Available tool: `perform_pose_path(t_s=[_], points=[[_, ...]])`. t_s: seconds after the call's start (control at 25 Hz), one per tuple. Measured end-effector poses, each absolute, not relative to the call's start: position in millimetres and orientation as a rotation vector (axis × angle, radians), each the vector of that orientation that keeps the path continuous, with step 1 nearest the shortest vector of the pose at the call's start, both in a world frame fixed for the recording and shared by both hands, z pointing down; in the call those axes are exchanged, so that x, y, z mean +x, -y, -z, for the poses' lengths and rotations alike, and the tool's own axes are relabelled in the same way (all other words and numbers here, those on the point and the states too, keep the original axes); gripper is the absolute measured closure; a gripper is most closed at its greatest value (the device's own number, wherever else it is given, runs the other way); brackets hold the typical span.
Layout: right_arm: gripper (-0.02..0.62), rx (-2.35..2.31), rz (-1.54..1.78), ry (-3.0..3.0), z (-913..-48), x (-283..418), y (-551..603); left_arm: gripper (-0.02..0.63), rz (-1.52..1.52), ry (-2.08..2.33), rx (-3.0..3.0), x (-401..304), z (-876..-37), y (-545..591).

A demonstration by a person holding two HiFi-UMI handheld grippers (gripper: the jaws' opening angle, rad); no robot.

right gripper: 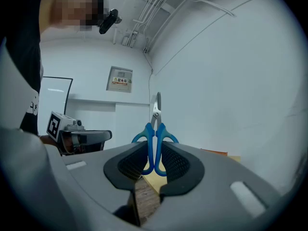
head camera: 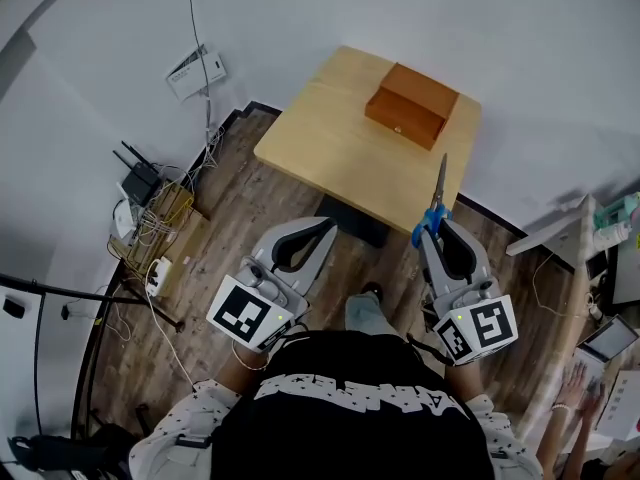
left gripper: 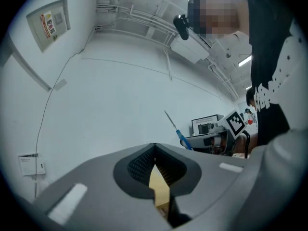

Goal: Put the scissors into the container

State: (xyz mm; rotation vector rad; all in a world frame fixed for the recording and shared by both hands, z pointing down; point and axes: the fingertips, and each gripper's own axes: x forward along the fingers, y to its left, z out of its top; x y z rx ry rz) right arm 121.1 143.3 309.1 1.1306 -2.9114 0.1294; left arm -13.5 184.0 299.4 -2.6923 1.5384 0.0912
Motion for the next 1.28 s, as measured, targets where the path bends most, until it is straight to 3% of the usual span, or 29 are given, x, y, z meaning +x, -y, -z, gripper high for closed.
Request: perform_pose_path(t_s=[1.28], points=[[0.491, 1.118, -0.170, 2.904, -327, 145, -65, 0.604, -0.065, -1.489, -2.711, 17, -307, -101]])
